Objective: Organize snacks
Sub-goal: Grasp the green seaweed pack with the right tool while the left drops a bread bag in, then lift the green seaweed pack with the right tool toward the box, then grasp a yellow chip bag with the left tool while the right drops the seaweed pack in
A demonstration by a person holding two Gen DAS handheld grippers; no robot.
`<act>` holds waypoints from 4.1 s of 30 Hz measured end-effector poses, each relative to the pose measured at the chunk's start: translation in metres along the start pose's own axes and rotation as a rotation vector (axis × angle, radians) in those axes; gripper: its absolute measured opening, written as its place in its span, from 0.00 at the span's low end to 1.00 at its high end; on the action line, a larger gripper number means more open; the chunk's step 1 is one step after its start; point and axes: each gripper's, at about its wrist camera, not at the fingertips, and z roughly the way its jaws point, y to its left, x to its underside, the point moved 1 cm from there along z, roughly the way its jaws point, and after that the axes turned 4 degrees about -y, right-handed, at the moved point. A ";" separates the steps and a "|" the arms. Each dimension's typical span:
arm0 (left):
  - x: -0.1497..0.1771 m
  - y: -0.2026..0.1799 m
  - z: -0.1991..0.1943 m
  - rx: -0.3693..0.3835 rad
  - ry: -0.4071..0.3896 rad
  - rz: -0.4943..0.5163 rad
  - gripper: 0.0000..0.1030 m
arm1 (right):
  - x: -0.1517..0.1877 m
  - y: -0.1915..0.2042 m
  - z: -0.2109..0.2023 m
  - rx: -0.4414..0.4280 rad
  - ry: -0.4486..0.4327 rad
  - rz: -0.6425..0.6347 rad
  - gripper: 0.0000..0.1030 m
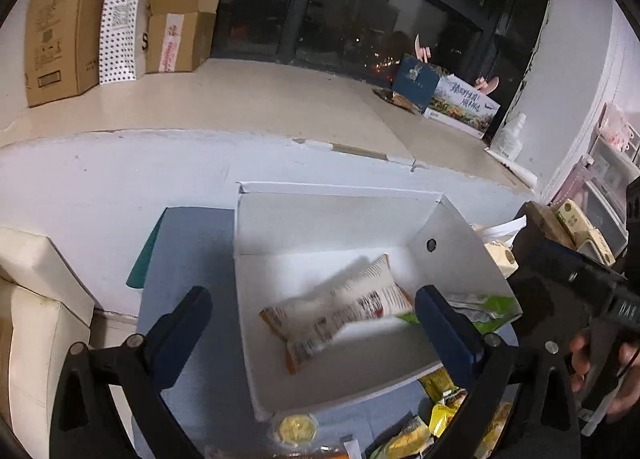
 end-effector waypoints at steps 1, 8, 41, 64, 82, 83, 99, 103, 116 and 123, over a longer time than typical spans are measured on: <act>0.001 0.000 -0.006 0.003 -0.008 0.002 1.00 | 0.000 -0.001 -0.009 -0.007 -0.031 0.009 1.00; 0.022 0.001 -0.079 0.004 -0.136 0.078 1.00 | 0.023 0.007 -0.079 -0.039 -0.182 -0.055 1.00; 0.224 -0.080 -0.139 0.144 0.081 0.445 1.00 | 0.278 -0.003 -0.090 0.033 0.225 -0.514 0.86; 0.236 -0.127 -0.051 0.046 0.252 0.583 0.97 | 0.264 -0.046 -0.183 -0.061 0.051 -0.132 0.68; 0.176 -0.076 -0.152 0.309 -0.085 0.155 0.46 | 0.237 -0.035 -0.178 -0.144 0.006 -0.045 0.68; 0.164 -0.071 -0.155 0.315 -0.111 0.133 0.46 | 0.229 -0.032 -0.174 -0.146 0.004 -0.040 0.68; -0.017 -0.047 -0.023 0.117 -0.116 0.046 0.48 | -0.001 -0.004 -0.006 -0.056 0.009 0.036 0.70; -0.022 -0.035 0.001 0.030 -0.085 0.023 1.00 | -0.016 -0.003 0.022 -0.011 0.027 0.027 0.96; 0.006 -0.016 -0.044 0.076 -0.090 0.081 1.00 | 0.004 -0.019 -0.013 -0.107 -0.075 0.115 1.00; 0.072 -0.020 -0.092 0.186 -0.069 0.337 1.00 | 0.059 0.017 -0.086 -0.256 -0.161 -0.072 1.00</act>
